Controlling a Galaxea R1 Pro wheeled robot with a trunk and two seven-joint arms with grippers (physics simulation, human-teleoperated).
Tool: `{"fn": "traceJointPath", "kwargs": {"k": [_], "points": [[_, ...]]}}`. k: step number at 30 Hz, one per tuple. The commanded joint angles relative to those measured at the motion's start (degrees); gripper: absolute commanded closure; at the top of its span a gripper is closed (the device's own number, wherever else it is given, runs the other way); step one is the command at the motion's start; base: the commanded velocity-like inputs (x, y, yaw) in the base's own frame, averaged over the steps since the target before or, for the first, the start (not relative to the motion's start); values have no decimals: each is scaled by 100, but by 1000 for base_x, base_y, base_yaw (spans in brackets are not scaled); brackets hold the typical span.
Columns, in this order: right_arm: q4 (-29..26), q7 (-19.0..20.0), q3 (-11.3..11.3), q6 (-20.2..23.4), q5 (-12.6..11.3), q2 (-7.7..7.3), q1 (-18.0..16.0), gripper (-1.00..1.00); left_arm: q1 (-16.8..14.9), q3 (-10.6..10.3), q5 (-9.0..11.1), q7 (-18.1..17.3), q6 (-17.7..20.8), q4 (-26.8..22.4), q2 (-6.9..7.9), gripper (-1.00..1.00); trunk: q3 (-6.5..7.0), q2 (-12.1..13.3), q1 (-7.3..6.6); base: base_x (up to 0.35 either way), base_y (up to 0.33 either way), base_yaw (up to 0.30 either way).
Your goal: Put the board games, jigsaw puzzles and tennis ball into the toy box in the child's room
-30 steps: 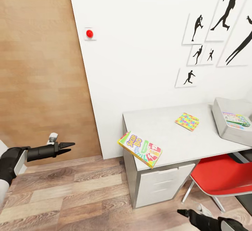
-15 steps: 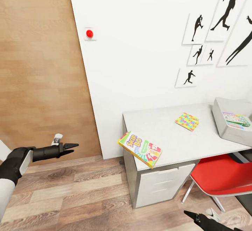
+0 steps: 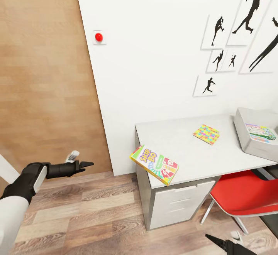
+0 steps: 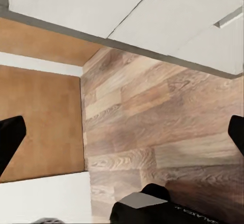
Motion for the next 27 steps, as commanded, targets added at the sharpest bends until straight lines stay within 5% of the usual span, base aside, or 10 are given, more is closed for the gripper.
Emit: {"fn": "traceJointPath", "kwargs": {"k": [1, 4, 9, 18, 27], "points": [[0, 272, 44, 45, -63, -45, 24, -100, -6, 6, 21, 140, 4, 8, -47, -100, -5, -4, 0, 0, 0, 0], [5, 1112, 42, 11, -84, -204, 89, -100, -18, 10, 10, 596, -173, 68, -231, -100, -5, -4, 0, 0, 0, 0], [-2, 1610, -19, 64, -131, -339, 124, -100, -63, 23, 20, 990, -367, 335, -507, -100, -5, -4, 0, 0, 0, 0], [-471, 1729, -173, 498, -166, -367, -49, -100, -90, 42, 65, 1091, -426, 467, -598, -100, -5, -4, 0, 0, 0, 0], [-2752, 1444, -444, 1281, -177, -309, -207, -100, -93, 112, 79, 957, -426, 495, -592, -100, -5, -4, 0, 0, 0, 0]]}}
